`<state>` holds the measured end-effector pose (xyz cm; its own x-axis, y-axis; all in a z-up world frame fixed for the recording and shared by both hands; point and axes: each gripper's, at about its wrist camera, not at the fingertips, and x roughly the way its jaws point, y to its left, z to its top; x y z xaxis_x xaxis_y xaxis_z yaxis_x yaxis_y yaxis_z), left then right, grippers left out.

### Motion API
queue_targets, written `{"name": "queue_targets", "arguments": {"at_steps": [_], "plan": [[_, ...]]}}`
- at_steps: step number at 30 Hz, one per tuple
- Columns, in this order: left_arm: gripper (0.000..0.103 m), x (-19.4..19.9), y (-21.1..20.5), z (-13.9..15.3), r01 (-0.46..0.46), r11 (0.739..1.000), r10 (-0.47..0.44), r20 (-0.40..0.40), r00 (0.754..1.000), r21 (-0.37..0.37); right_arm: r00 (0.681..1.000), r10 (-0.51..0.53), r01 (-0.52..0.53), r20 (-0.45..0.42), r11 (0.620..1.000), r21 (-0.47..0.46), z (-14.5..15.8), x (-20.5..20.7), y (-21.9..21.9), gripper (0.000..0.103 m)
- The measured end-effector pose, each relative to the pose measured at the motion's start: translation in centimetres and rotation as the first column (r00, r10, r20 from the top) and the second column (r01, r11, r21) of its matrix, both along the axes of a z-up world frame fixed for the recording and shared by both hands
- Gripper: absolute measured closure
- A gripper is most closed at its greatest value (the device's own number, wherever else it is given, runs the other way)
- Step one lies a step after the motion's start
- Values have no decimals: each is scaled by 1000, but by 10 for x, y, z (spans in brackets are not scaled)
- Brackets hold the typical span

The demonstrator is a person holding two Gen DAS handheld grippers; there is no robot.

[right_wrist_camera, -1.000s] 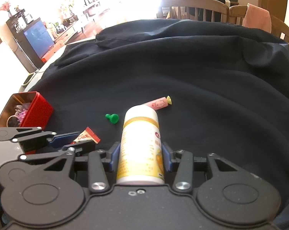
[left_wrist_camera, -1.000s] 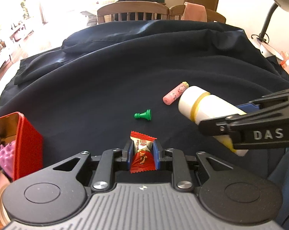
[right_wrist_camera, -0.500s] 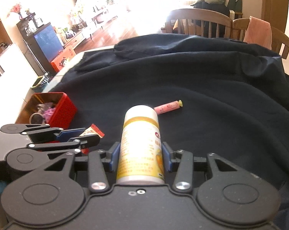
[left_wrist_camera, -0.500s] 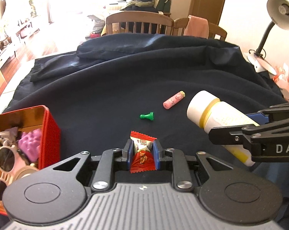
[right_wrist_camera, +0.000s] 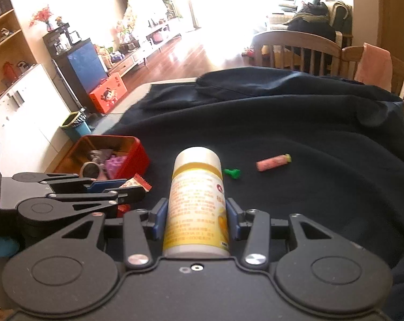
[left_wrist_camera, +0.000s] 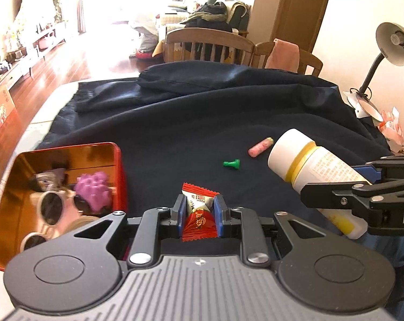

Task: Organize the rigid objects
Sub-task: 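Lift and carry the candy and white bottle over the tin box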

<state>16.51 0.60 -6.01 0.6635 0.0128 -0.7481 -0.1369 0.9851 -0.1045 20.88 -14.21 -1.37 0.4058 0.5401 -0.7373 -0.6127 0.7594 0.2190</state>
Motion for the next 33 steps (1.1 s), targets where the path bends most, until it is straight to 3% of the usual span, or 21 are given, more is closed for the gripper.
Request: {"name": "queue_targets", "arguments": {"at_steps": [19,33], "plan": [[82,-35,127,15,-75,997,74,39,997,24,999,45,-45,19,999,7,-1,-35,119,59],[82,-5,210,-4,-92,995,91,20,996,36,996,81,-80,23,995,-68,-29,-35,201,59]]}}
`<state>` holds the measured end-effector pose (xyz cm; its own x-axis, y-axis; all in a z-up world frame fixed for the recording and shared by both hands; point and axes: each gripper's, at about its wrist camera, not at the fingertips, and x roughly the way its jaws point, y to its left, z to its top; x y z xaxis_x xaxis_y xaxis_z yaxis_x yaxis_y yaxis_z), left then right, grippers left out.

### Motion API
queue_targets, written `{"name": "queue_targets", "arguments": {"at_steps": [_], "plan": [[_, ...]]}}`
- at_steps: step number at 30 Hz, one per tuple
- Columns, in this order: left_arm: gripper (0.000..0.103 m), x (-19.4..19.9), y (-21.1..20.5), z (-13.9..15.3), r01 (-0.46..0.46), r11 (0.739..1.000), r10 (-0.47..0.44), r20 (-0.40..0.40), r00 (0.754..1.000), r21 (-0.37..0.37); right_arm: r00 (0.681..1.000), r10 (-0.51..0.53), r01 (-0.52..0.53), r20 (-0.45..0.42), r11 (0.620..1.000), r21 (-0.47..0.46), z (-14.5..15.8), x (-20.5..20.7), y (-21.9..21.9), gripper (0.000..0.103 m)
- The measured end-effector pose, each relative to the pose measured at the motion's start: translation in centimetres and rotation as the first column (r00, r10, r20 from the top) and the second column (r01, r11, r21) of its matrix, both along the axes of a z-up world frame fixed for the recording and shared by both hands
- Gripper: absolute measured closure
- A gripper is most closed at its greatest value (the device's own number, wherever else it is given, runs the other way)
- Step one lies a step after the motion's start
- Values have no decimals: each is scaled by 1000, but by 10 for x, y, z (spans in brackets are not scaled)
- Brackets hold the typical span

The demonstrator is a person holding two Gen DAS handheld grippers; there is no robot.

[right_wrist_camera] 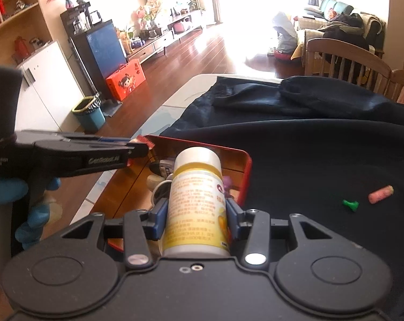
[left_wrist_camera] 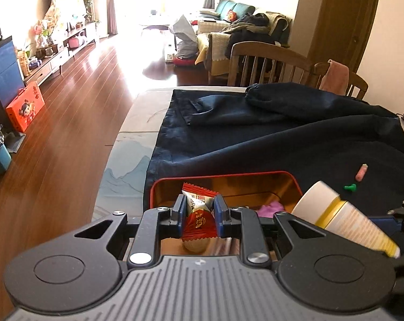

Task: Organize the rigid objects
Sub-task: 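Lift and carry the candy and white bottle over the tin box, then lower into the tin and open both grippers to release candy and bottle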

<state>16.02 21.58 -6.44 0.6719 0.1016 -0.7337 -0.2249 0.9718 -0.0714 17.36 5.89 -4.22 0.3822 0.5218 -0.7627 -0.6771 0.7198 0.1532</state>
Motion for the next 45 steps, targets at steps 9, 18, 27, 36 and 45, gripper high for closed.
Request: {"name": "queue_targets", "arguments": {"at_steps": [9,18,27,36,45], "plan": [[82,24,11,-23,33,999,-33,-38,999,-14,1000,28,-27,8,997,-76,-21,3,31,59],[82,34,13,-38,45,999,-46,-67,997,-20,997,76,-71,33,988,-137,-35,2,53,60],[82,36,17,-43,25,999,-26,-75,997,-23,994,99,-91,35,981,-174,-39,-8,60,59],[82,34,18,-44,-5,999,1,-79,997,-43,997,71,-69,12,989,-132,-32,-11,51,50],[80,24,17,-43,-25,997,19,-94,995,-67,999,41,-41,1,996,-83,-17,-16,30,44]]}}
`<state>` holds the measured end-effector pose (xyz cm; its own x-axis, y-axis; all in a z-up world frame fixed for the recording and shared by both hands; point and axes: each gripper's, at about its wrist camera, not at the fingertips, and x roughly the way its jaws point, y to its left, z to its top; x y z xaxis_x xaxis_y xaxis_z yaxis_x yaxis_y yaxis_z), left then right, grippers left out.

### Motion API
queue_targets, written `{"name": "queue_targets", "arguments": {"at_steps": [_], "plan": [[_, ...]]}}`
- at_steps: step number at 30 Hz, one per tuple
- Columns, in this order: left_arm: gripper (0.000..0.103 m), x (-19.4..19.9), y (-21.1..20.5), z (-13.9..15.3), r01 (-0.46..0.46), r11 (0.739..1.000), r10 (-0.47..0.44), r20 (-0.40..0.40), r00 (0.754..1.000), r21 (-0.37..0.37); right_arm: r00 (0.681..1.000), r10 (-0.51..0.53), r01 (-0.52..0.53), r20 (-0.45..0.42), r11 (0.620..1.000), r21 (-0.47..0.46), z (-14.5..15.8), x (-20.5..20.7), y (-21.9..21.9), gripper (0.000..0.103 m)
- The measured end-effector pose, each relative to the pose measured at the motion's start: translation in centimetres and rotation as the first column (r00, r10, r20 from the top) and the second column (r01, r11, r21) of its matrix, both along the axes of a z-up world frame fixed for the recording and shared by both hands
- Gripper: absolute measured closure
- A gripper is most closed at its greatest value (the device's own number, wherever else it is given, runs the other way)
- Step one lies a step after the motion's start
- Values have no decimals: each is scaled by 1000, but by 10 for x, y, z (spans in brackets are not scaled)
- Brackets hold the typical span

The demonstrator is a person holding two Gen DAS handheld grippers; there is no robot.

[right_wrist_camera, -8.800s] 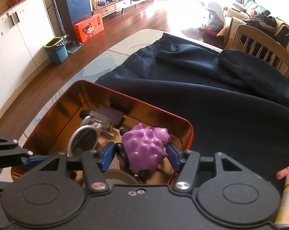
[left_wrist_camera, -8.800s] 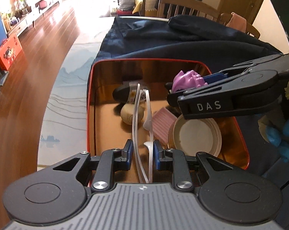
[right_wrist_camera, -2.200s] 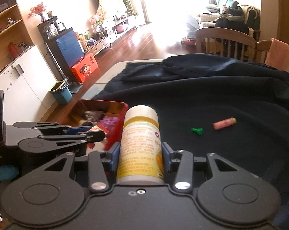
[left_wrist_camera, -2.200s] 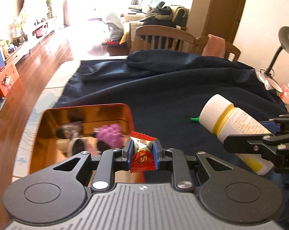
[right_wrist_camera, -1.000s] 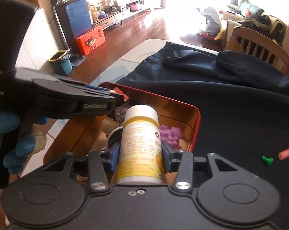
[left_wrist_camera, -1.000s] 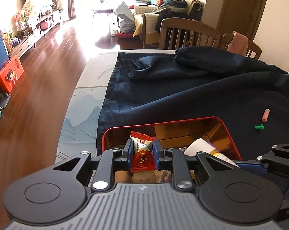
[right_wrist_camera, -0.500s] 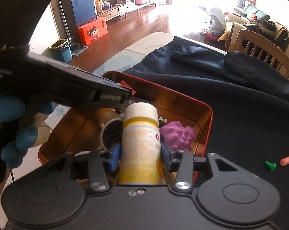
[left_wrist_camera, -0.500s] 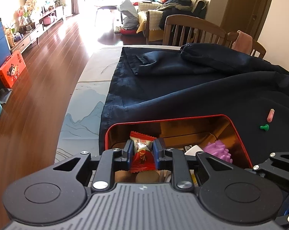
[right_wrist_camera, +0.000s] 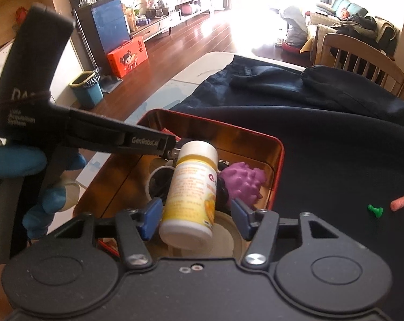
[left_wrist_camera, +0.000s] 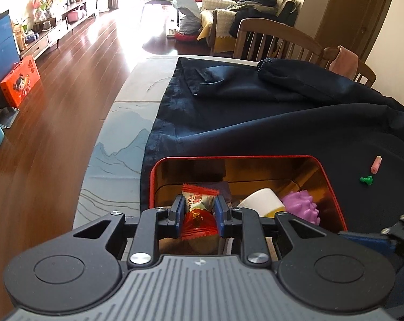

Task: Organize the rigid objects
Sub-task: 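Lower into the tin and open both grippers to release candy and bottle, then move both tools back toward the green pawn and pink stick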

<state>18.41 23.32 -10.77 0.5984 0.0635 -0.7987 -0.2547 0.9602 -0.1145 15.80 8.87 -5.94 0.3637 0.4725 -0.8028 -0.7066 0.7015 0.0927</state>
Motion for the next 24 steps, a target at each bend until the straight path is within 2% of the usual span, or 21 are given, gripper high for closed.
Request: {"name": "queue_targets", "arguments": {"at_steps": [2,6,8,12,16,20,22,24], "plan": [[76,-4,-2,1,1,1000,-1,2,1000,3,1000,-3,3,-2,1000,12,4,-1,-5,42],[53,-12,-3,4,-7,1000,7,14,1000,5,1000,-13,13,-10,999,33,10,-1,-17,41],[52,-18,-6,9,-8,1000,8,29,1000,1,1000,-18,19,-10,999,47,14,-2,-25,40],[50,-27,-19,19,-2,999,0,47,999,39,1000,-25,26,-15,997,71,23,-2,-44,39],[45,-35,-34,30,-7,998,3,71,998,59,1000,-25,25,-4,995,94,31,-1,-68,30],[45,-38,-56,43,-7,998,2,89,996,62,1000,-28,27,1,993,116,39,4,-93,28],[39,-38,-69,49,-5,998,-2,100,995,66,1000,-26,25,6,992,128,44,7,-106,27],[35,-38,-84,56,1,998,-9,116,993,69,999,-28,26,18,990,138,48,11,-119,20]]}}
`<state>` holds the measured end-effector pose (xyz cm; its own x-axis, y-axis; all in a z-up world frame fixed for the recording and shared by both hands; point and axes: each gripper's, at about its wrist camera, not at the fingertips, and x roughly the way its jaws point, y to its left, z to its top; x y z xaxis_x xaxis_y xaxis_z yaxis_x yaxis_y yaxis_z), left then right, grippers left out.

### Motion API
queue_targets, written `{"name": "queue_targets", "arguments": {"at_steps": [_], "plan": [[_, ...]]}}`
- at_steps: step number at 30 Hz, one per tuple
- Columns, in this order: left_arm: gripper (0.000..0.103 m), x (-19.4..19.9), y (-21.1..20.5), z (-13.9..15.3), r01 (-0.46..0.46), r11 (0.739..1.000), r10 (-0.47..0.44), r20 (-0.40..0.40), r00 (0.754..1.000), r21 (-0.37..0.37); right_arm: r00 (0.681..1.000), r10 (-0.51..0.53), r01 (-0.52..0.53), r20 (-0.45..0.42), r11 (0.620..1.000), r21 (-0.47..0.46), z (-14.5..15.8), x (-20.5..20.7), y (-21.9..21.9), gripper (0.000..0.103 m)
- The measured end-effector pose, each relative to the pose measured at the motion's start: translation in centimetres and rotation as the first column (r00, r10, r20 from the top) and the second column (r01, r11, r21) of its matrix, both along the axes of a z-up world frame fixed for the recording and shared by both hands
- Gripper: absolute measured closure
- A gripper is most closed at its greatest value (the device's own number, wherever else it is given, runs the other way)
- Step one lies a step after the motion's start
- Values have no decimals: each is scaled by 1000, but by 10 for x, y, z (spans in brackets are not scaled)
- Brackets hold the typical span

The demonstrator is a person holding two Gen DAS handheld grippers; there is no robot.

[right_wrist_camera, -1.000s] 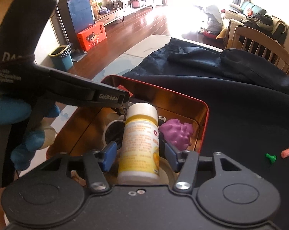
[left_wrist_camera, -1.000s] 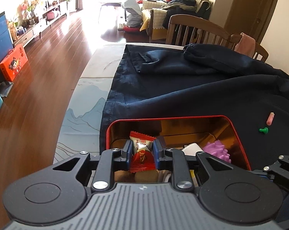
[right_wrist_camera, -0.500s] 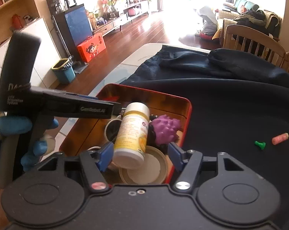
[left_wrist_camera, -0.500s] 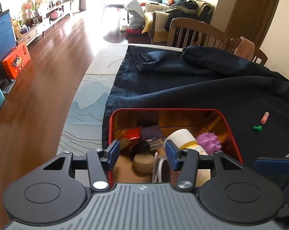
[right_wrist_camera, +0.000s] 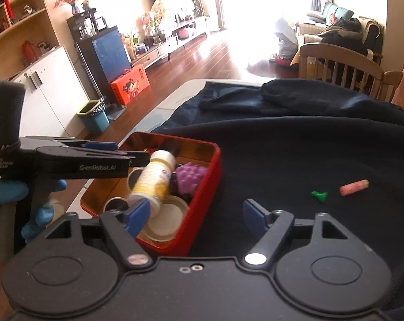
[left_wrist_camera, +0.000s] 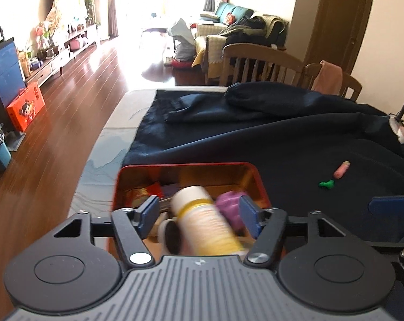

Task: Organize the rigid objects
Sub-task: 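Move both tools back toward the green pawn and pink stick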

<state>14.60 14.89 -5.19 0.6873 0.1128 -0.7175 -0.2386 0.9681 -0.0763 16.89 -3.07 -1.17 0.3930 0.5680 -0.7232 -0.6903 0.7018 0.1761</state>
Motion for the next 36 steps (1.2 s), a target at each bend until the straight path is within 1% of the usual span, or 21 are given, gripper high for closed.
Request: {"name": "queue_targets", "arguments": {"at_steps": [4,8,14,16,18,23,26,32,36], "plan": [[33,6,-29,10,27,1000,-27,13,1000,-1,1000,-4,4,12,1000,16,6,9,-27,15],[28,14,-59,15,53,999,-53,25,998,2,999,-24,24,26,1000,1,8,22,-57,12],[27,33,-98,15,83,997,-82,22,996,-9,996,-76,77,38,997,-31,3,48,-94,8],[24,41,-111,14,93,996,-93,23,995,-10,995,-88,90,39,995,-38,1,58,-106,6],[22,49,-121,13,100,995,-100,26,995,-15,994,-96,98,45,994,-48,-2,68,-115,4],[22,72,-148,1,122,992,-122,11,992,-5,990,-139,141,27,988,-62,-14,100,-138,4],[22,86,-161,-10,124,992,-124,-5,992,3,984,-176,176,8,982,-71,-25,122,-143,4],[22,108,-177,-32,124,992,-124,-22,992,10,969,-245,240,-37,965,-102,-52,159,-141,4],[22,121,-182,-48,123,992,-123,-47,991,-11,962,-269,261,-49,957,-128,-67,174,-131,4]]}}
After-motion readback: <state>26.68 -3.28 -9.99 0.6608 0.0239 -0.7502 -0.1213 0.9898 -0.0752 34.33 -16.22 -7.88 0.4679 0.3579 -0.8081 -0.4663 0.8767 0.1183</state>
